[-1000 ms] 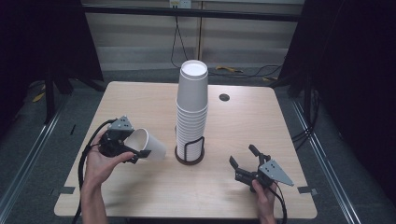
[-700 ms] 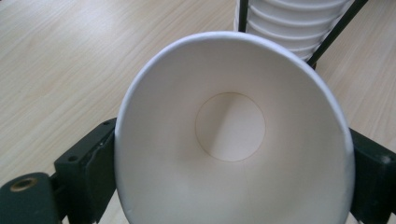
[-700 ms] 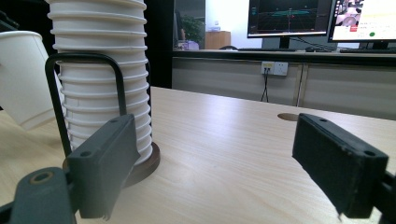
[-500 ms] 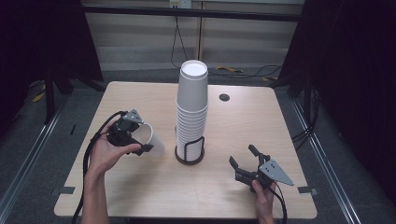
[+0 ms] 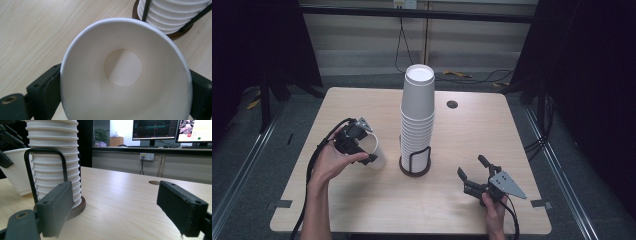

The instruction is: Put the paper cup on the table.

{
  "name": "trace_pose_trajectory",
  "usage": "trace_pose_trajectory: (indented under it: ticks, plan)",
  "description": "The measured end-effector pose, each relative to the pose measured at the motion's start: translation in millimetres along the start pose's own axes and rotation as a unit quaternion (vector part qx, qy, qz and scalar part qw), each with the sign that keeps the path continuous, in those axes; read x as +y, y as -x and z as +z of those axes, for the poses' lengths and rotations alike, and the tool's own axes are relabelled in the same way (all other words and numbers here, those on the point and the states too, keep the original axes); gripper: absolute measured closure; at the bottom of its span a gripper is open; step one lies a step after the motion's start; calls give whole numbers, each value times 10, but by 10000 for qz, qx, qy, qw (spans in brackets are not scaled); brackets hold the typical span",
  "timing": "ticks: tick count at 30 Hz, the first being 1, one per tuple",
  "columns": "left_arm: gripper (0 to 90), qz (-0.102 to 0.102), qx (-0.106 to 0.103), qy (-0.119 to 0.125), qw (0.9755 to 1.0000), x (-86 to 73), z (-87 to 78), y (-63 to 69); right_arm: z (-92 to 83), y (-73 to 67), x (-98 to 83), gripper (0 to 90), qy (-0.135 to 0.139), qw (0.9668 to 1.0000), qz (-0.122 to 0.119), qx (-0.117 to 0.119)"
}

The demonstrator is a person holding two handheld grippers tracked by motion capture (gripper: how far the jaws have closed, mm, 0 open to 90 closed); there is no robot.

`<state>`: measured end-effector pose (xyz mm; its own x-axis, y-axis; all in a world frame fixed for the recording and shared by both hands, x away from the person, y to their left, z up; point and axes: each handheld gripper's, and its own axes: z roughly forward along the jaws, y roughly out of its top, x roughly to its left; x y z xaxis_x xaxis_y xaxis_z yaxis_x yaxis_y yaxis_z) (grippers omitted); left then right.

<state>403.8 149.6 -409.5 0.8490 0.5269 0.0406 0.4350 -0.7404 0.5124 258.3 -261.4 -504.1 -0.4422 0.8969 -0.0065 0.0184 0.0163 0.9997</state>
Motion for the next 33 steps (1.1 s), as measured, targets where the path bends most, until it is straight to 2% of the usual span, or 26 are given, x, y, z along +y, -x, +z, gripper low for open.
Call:
trace_pose_trajectory:
  ticks: [2, 7, 10, 11, 14, 16, 17, 20, 22, 25, 30, 33]
  plan:
    - [61, -17, 31, -47, 10000, 9, 46, 14, 0, 0, 0, 137, 0, 10000, 0, 0]
    - [56, 22, 28, 147, 9999, 16, 87, 14, 0, 0, 0, 137, 1, 10000, -1, -1]
    - [51, -26, 29, 252, 9997, 4, 113, -2, 0, 0, 0, 137, -1, 10000, 1, -1]
    - [49, -94, 56, 340, 9994, -6, 135, 6, 0, 0, 0, 137, 0, 10000, 0, -1]
    - [45, -234, -55, 558, 9982, -33, 183, -7, 0, -1, 0, 135, 0, 10000, 6, -24]
    - [45, -247, -24, 597, 9979, -37, 191, -13, 0, -1, 0, 135, -1, 10000, 7, -24]
    - [44, -341, -27, 664, 9972, -42, 204, -10, 1, -1, 0, 135, 1, 10000, 5, -23]
    - [42, -308, -75, 669, 9973, -42, 213, -17, 0, -1, 0, 135, 0, 10000, 6, -24]
    - [42, -348, -36, 685, 9970, -46, 225, -11, 1, -1, 0, 135, 0, 10000, 6, -27]
    - [43, -305, 12, 808, 9963, -66, 241, 5, 0, -4, 0, 135, -2, 10000, 5, -71]
    - [40, -440, -65, 1008, 9939, -120, 263, -20, 0, -5, 0, 135, -5, 10000, 10, -82]
    - [38, -426, -54, 964, 9944, -143, 291, -14, 0, -4, 0, 135, -2, 10000, 5, -82]
